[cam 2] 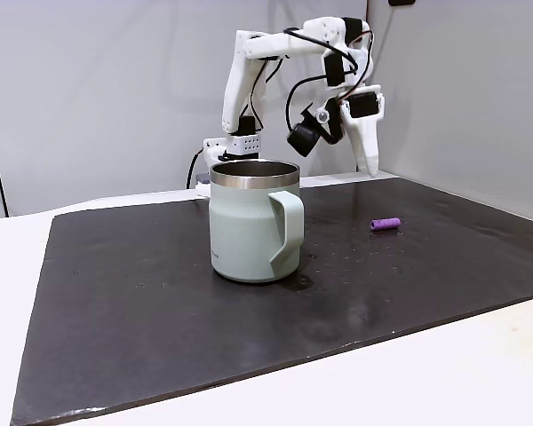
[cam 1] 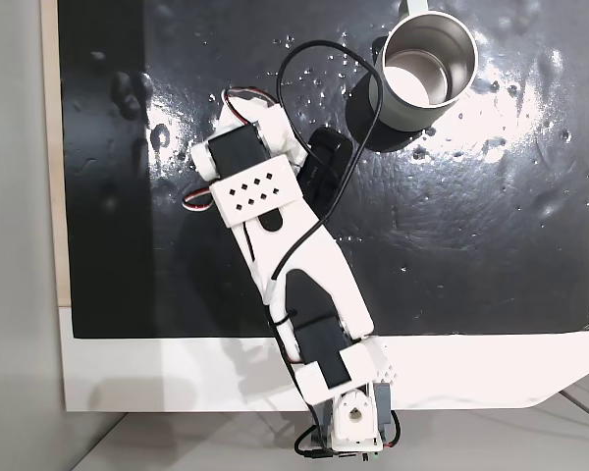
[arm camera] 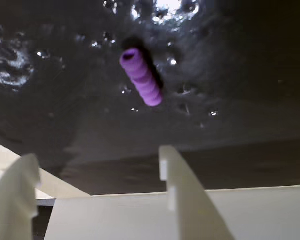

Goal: Grasp a pengrip and put it in the cup.

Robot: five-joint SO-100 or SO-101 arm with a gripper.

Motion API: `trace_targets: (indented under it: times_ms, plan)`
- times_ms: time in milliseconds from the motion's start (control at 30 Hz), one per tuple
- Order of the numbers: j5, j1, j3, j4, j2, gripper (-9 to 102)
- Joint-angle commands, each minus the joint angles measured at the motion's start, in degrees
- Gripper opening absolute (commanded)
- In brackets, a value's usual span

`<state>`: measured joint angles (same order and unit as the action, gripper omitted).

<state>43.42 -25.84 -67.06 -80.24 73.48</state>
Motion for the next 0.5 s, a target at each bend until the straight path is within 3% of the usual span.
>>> trace_targets:
  times_ms: [0,467]
  plan:
    - [0.8,0.9,7.9,-1.4,-2.8,31]
    - [1.1,-1.1,18.6,-1.6,-16.9,29]
